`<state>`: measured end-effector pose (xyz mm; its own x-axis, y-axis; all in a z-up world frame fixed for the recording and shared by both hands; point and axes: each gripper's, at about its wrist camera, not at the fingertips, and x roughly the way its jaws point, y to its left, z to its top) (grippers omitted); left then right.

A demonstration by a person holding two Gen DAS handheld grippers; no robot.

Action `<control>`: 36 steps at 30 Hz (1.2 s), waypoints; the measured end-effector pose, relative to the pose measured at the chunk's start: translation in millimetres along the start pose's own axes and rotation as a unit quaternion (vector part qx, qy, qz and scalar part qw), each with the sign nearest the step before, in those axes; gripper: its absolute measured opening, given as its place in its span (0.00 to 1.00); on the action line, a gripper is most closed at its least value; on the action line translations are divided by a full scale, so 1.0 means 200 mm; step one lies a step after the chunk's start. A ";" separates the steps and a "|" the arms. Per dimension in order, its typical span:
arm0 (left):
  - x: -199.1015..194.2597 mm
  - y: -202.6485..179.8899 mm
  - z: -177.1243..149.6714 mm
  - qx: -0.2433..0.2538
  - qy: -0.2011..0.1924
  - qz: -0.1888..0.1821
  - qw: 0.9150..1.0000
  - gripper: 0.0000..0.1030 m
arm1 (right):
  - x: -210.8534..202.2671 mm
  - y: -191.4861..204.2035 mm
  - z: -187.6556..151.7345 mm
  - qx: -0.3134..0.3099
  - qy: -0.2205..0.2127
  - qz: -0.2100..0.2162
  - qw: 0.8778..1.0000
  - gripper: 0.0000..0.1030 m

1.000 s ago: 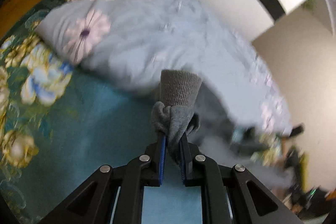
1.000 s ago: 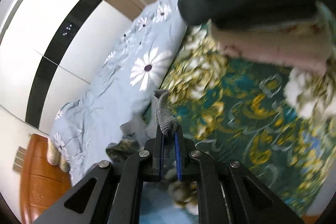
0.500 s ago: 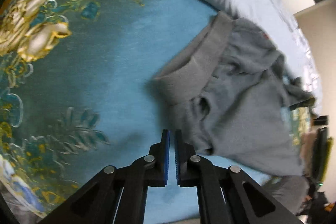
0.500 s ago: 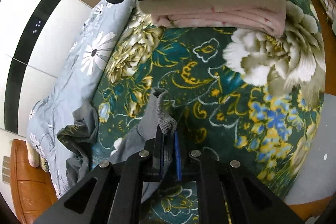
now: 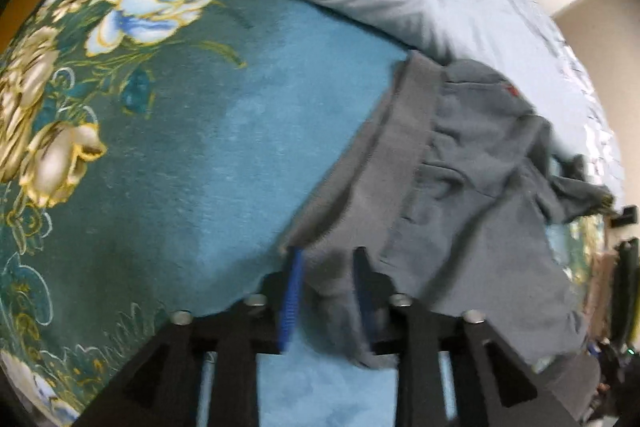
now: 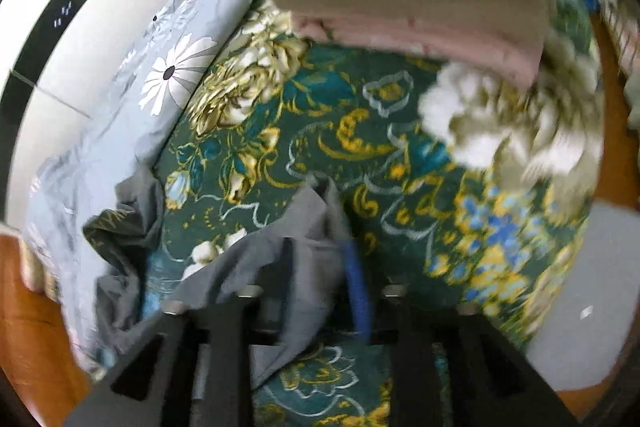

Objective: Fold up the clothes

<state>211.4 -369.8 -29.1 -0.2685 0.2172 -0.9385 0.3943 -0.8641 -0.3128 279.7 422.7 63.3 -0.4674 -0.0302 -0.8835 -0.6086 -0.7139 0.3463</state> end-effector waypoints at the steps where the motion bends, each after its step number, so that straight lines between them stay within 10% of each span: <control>1: 0.01 0.02 0.00 -0.008 0.000 -0.001 1.000 0.39 | -0.03 0.02 0.01 -0.009 -0.008 -0.009 1.000 0.44; 7: 0.11 0.07 -0.03 -0.041 0.008 -0.033 0.999 0.50 | -0.16 0.29 0.03 -0.051 -0.034 0.009 0.998 0.45; 12: 0.14 0.05 -0.03 -0.062 0.006 -0.022 0.998 0.37 | -0.18 0.64 -0.04 -0.074 -0.023 0.110 0.991 0.45; 14: 0.12 0.05 -0.04 -0.074 -0.002 -0.017 0.997 0.14 | -0.17 0.78 -0.08 -0.073 -0.005 0.175 0.982 0.45; 21: -0.16 0.08 -0.08 -0.076 -0.048 -0.013 0.996 0.09 | -0.13 1.16 -0.26 -0.059 0.062 0.348 0.933 0.48; 26: -0.06 0.27 -0.21 -0.101 0.001 0.030 0.994 0.09 | 0.13 1.23 -0.45 -0.056 0.122 0.339 0.931 0.49; 31: -0.03 0.29 -0.23 -0.105 0.018 -0.006 0.994 0.12 | 0.45 1.17 -0.59 0.005 0.190 0.333 0.924 0.49; 36: -0.15 0.23 -0.11 -0.059 0.014 -0.042 0.997 0.34 | 0.52 1.08 -0.57 0.048 0.179 0.368 0.911 0.53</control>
<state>257.4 -406.2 -19.3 -0.2804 0.3014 -0.9113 0.4727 -0.7829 -0.4044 172.5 185.2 11.4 -0.5435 -0.7146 -0.4403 -0.2753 -0.3437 0.8978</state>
